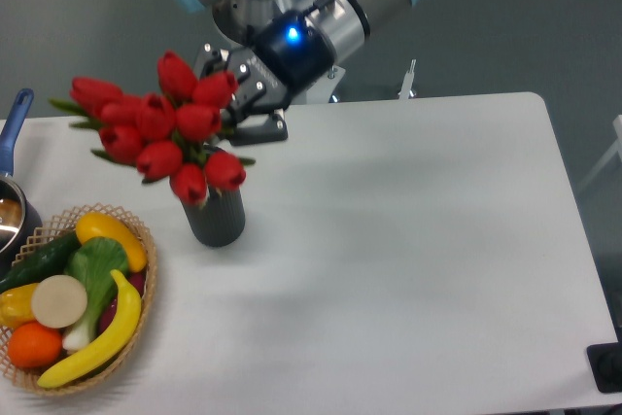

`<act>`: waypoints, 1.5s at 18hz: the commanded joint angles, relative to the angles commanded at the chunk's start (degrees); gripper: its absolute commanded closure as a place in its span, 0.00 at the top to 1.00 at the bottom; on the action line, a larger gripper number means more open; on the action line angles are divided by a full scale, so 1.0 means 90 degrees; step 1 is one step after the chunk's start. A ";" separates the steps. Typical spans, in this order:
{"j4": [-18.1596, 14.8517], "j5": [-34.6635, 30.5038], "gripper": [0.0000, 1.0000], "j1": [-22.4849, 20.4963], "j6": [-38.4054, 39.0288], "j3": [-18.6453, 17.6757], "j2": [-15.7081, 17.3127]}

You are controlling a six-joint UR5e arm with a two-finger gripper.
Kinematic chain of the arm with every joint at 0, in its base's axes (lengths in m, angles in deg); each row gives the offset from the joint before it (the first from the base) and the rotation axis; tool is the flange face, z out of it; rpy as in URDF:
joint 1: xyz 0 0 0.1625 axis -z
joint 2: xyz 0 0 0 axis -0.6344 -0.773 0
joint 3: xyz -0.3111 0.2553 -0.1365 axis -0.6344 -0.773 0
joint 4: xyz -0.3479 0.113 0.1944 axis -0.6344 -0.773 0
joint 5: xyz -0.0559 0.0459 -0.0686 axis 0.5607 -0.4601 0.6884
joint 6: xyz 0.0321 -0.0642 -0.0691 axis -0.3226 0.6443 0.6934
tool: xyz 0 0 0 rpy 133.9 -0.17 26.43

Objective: Insert the flowers into the vase
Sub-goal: 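Lower the tulip stems down into the black vase opening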

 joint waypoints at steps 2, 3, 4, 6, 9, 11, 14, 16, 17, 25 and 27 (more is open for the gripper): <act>0.0000 0.0117 0.01 -0.0029 -0.0322 -0.0303 0.0176; 0.0000 0.0166 0.01 -0.0126 -0.0362 -0.0401 0.0273; -0.0010 0.0225 0.02 -0.0234 -0.0372 -0.0509 0.0390; 0.0000 0.0390 0.02 -0.0429 -0.0392 -0.0704 0.0576; -0.0010 0.0391 0.04 -0.0498 -0.0674 -0.0832 0.0616; -0.0020 0.0381 0.04 -0.0518 -0.0763 -0.0871 0.0616; -0.0020 0.0372 0.05 -0.0528 -0.0782 -0.0929 0.0626; -0.0020 0.0352 0.05 -0.0528 -0.0783 -0.1056 0.0684; -0.0020 0.0342 0.05 -0.0547 -0.0792 -0.1134 0.0743; -0.0029 0.0303 0.08 -0.0596 -0.1241 -0.1603 0.0850; -0.0029 0.0303 0.09 -0.0596 -0.1271 -0.1691 0.0880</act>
